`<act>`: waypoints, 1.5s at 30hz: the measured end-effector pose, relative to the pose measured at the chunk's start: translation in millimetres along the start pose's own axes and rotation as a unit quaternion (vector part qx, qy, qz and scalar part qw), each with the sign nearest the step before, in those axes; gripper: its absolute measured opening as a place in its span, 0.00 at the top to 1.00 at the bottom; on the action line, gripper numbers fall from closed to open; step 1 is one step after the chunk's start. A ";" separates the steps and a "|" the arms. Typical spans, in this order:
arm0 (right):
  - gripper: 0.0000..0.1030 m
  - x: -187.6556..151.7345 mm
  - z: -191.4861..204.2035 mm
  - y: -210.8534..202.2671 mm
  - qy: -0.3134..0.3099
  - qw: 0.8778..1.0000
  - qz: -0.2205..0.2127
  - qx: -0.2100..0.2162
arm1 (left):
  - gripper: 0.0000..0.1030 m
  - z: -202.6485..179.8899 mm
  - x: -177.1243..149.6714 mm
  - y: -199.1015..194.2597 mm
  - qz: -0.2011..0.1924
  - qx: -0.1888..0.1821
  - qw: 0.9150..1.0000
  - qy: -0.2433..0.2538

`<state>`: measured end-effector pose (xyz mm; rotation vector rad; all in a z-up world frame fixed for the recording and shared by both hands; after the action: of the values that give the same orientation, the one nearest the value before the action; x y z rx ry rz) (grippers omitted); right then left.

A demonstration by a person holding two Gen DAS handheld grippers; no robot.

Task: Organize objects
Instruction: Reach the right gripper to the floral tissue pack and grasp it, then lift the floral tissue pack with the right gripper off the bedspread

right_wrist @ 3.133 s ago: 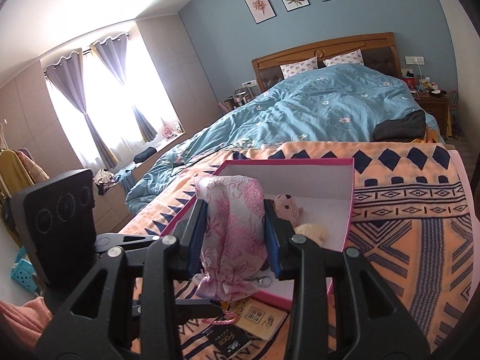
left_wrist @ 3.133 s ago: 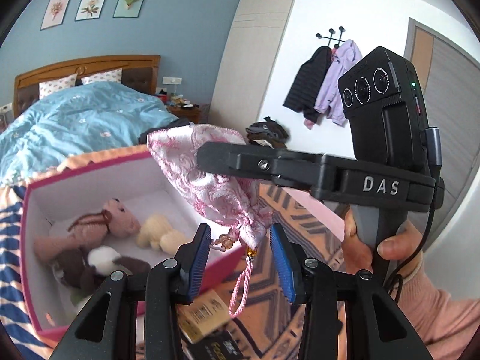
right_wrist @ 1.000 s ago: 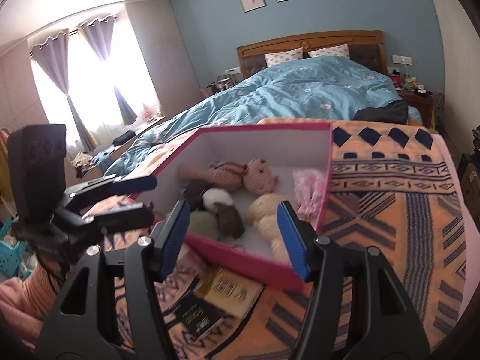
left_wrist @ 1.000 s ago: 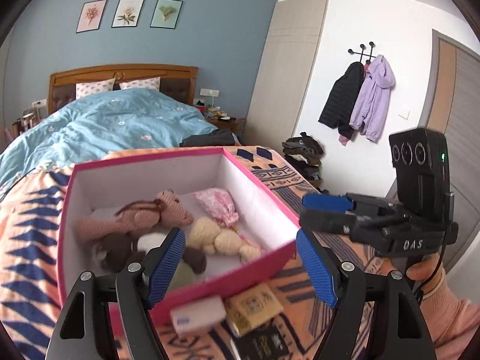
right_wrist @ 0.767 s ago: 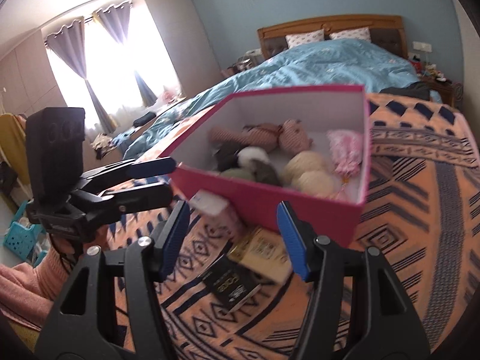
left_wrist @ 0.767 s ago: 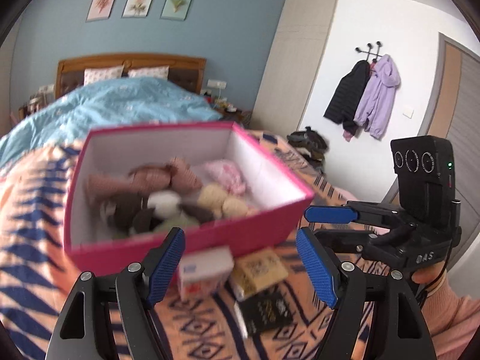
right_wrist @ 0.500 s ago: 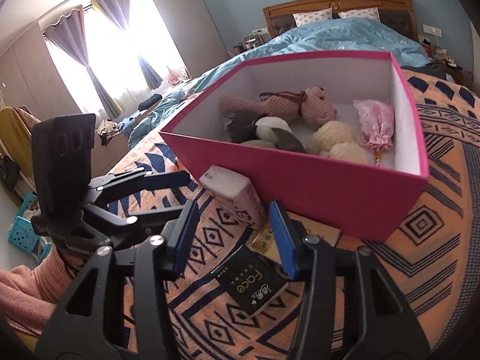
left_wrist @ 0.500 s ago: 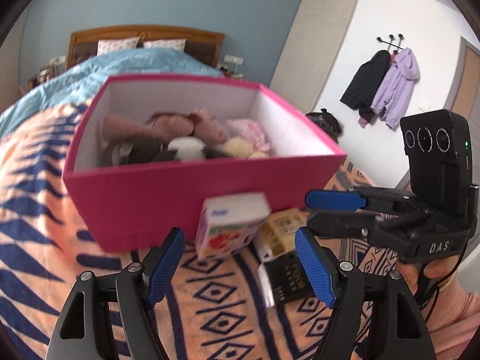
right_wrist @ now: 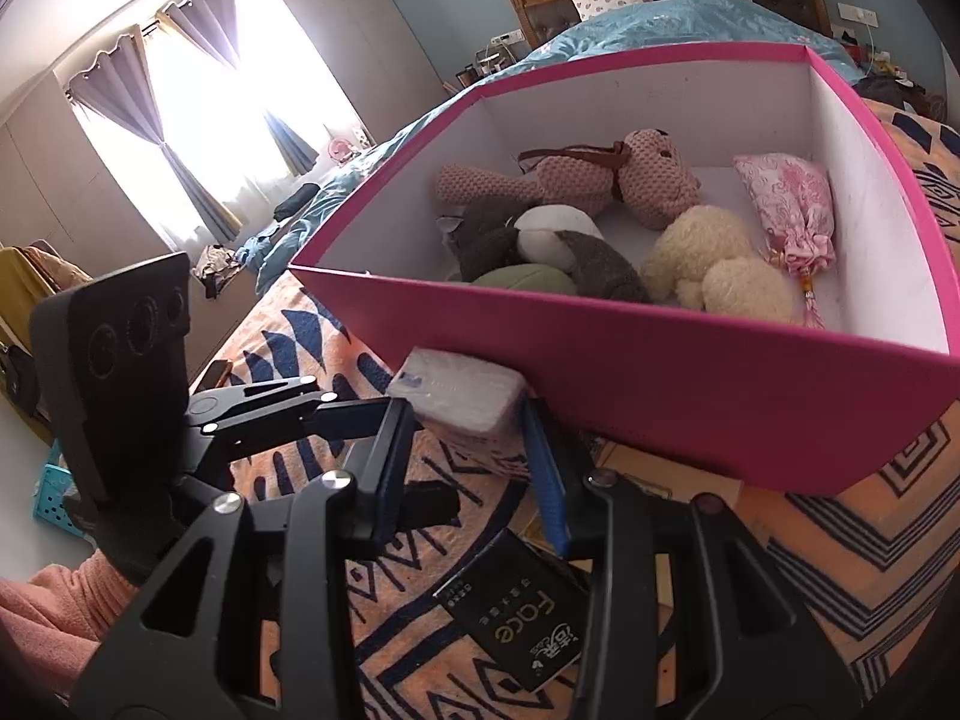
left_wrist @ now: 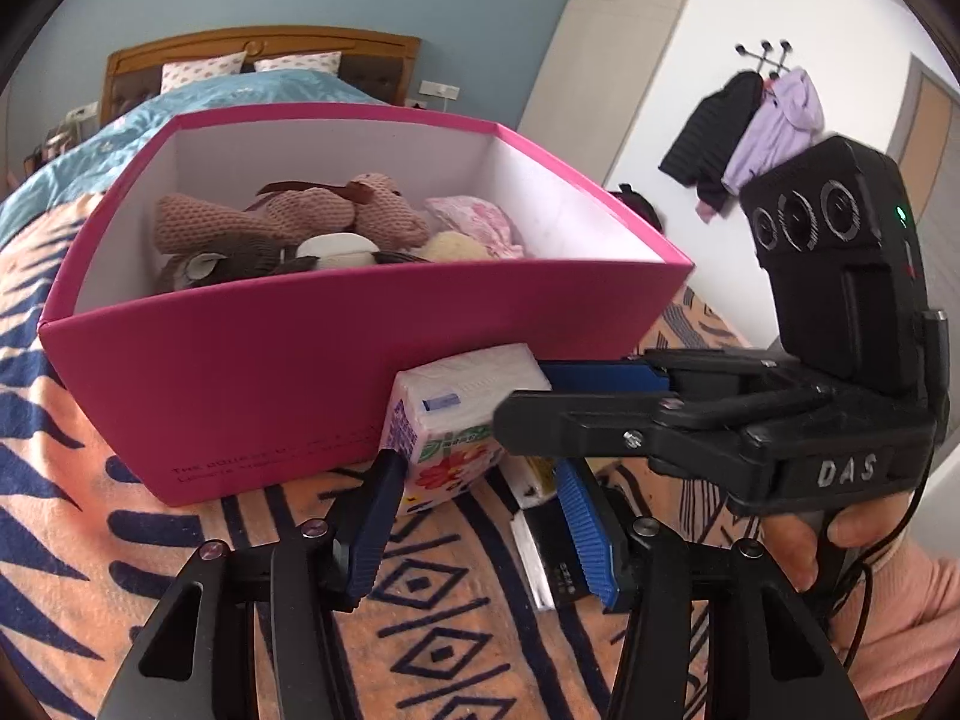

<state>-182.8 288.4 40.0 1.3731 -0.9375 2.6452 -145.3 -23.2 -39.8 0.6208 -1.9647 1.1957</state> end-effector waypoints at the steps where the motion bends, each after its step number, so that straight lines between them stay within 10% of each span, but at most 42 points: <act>1: 0.60 -0.9 -0.8 -1.8 0.004 1.000 0.001 0.005 | 0.48 -3.2 -1.5 -1.9 0.000 -0.001 1.000 0.003; 10: 0.59 -26.1 5.8 -34.0 0.000 0.998 0.003 0.061 | 0.48 -33.5 -19.7 -33.5 -0.020 -0.004 0.999 0.036; 21: 0.59 -71.3 -33.2 -79.3 0.043 0.999 0.013 0.016 | 0.48 -90.4 -53.6 -20.6 0.017 -0.087 0.993 0.079; 31: 0.54 -65.7 -20.2 -79.7 0.052 0.998 -0.009 0.024 | 0.46 -20.1 -28.9 -52.6 -0.029 -0.041 0.999 -0.005; 45: 0.51 -56.8 -5.7 -40.9 0.042 0.999 0.006 0.004 | 0.46 17.6 -45.1 -13.5 0.032 -0.042 0.994 -0.097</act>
<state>-140.8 339.0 15.4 1.2507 -0.9293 2.6950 -114.3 -43.8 -73.4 0.6538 -2.2007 1.1192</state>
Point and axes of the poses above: each gripper's, at about its wrist camera, not at the fingertips, and y roughly the way its jaws point, z to its left, x to its top, the point moved 1 cm from there along y, roughly the way its jaws point, and after that the axes turned 10 degrees about -z, right-handed, at the moved point
